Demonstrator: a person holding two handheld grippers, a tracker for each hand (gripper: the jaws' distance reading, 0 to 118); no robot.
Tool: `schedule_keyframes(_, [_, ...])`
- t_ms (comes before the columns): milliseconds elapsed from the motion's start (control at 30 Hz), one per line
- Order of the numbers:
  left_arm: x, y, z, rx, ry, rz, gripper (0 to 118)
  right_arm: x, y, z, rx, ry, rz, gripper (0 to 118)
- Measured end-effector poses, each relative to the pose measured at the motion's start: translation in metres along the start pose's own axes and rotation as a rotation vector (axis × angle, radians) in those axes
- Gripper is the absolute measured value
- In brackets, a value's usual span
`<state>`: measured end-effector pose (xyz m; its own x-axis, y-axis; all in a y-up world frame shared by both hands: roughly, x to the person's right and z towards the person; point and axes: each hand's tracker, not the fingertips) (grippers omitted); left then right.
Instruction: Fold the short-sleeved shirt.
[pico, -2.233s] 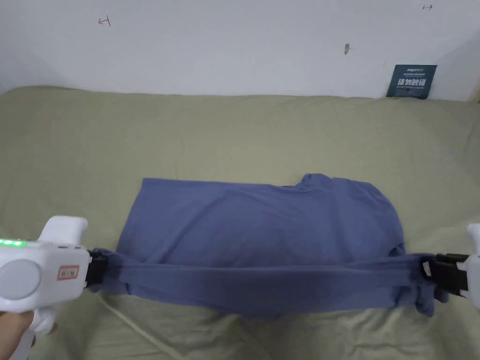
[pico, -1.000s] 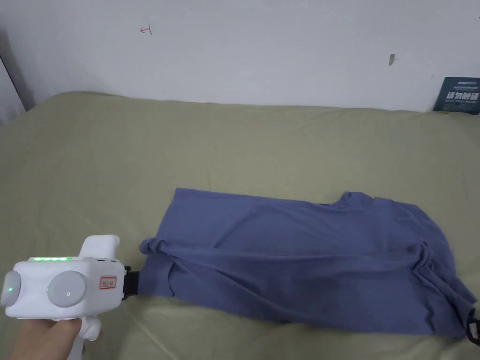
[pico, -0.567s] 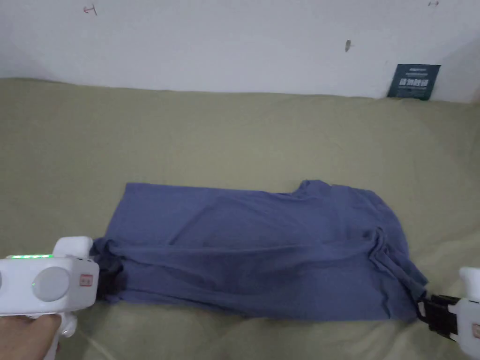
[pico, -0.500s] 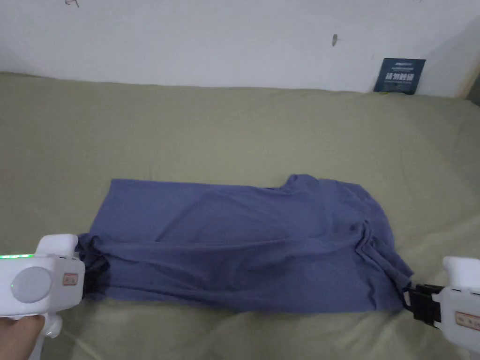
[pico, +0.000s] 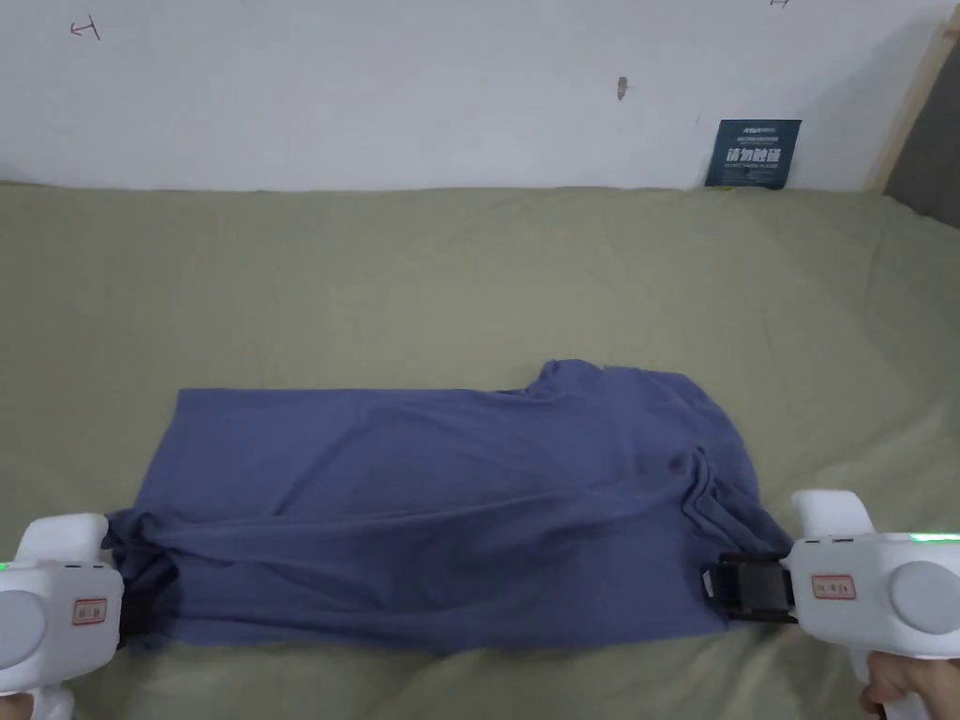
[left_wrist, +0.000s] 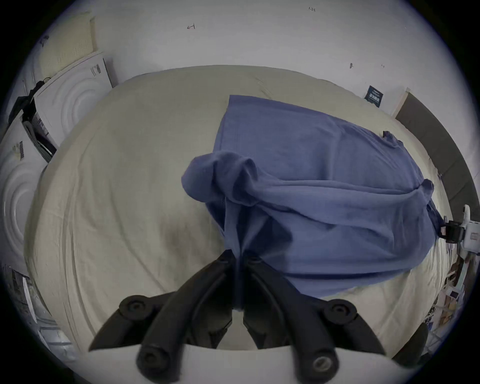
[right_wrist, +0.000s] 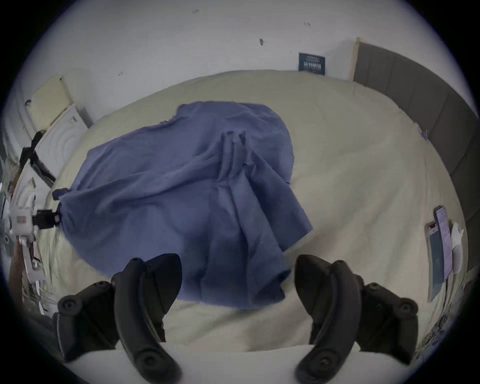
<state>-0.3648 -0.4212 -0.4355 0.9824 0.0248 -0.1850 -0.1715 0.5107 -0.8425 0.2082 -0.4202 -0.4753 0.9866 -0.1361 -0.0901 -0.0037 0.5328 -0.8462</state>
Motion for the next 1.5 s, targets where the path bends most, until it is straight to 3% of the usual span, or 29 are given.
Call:
schedule_keyframes(33, [-0.001,0.001,0.0,-0.001,-0.001,0.001,4,0.002,0.001,-0.003,0.0,0.001,-0.013,91])
schedule_keyframes(67, [-0.002,0.002,0.0,-0.002,-0.003,0.003,4,0.003,0.002,-0.002,0.002,0.0,-0.011,76])
schedule_keyframes(100, [-0.003,0.001,-0.001,-0.001,-0.004,0.003,4,0.002,0.002,0.0,0.015,-0.034,0.001,25])
schedule_keyframes(133, [-0.004,0.003,0.001,0.0,-0.007,0.003,4,0.004,-0.003,0.005,0.037,-0.034,0.009,7])
schedule_keyframes(467, [-0.003,-0.015,0.053,0.041,0.013,-0.011,4,0.001,-0.024,0.077,0.083,0.019,0.006,7])
schedule_keyframes(767, [-0.026,-0.092,0.113,0.044,0.006,-0.007,4,0.003,-0.101,0.144,0.074,0.048,0.034,7])
schedule_keyframes(967, [-0.039,-0.151,0.133,0.013,-0.039,0.075,4,0.01,-0.151,0.149,0.039,0.054,0.017,7])
schedule_keyframes(1167, [-0.049,-0.164,0.12,-0.015,-0.07,0.124,4,0.013,-0.166,0.141,0.004,0.063,-0.012,7])
schedule_keyframes(1200, [-0.051,-0.163,0.12,-0.015,-0.082,0.132,4,0.011,-0.164,0.14,0.001,0.054,-0.018,16])
schedule_keyframes(1267, [-0.056,-0.161,0.126,0.019,-0.114,0.142,5,0.014,-0.161,0.147,0.006,0.025,-0.029,52])
schedule_keyframes(1300, [-0.057,-0.158,0.132,0.048,-0.133,0.161,14,0.013,-0.159,0.154,0.041,0.021,-0.045,58])
schedule_keyframes(1333, [-0.059,-0.155,0.139,0.058,-0.129,0.164,43,0.015,-0.156,0.162,0.081,0.046,-0.058,58])
schedule_keyframes(1400, [-0.062,-0.147,0.149,0.108,-0.128,0.159,118,0.017,-0.148,0.173,0.098,0.045,-0.076,58])
schedule_keyframes(1500, [-0.061,-0.131,0.177,0.175,-0.133,0.158,117,0.01,-0.134,0.185,0.174,0.014,-0.054,58])
